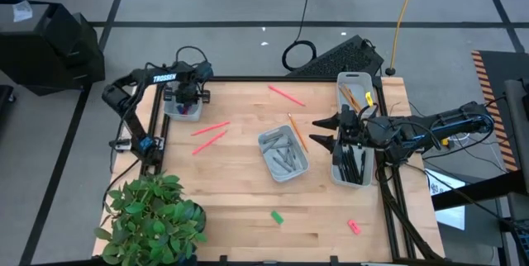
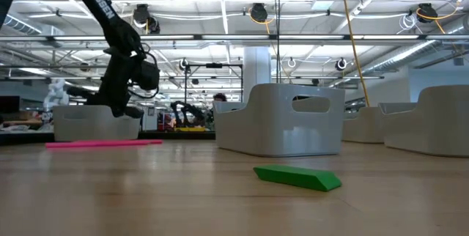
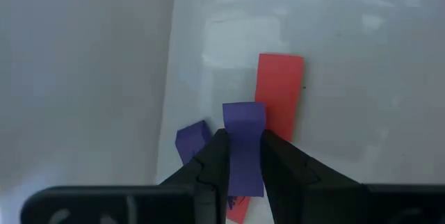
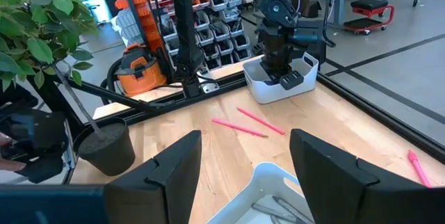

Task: Sort crayons/erasers/pens/pencils in bins
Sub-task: Put the violet eraser into the top left gray bin, then put the pink eraser into the top left gray bin

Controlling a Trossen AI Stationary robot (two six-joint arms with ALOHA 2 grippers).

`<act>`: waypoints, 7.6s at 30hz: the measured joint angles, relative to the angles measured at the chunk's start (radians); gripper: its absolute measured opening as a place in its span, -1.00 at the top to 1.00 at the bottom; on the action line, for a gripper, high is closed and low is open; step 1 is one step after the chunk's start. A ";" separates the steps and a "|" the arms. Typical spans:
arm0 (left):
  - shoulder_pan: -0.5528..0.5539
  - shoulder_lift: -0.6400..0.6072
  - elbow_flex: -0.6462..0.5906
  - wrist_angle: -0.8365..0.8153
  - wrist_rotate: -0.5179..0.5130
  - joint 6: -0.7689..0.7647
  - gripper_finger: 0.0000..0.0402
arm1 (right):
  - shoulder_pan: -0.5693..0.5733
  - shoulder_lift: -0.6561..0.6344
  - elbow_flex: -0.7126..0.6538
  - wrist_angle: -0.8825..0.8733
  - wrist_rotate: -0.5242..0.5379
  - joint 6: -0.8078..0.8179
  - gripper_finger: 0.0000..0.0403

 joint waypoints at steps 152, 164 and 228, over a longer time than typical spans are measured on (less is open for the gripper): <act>-0.934 -0.779 -0.277 1.009 0.257 0.188 -0.28 | 0.202 0.447 0.212 -0.284 -0.231 0.867 0.72; -0.783 -0.603 -0.063 1.072 0.520 0.206 -0.28 | -0.261 0.397 0.221 0.216 -0.565 0.219 0.72; -0.947 -0.224 0.411 0.794 -0.376 0.930 0.40 | -0.360 0.497 0.336 0.372 -0.137 0.183 0.72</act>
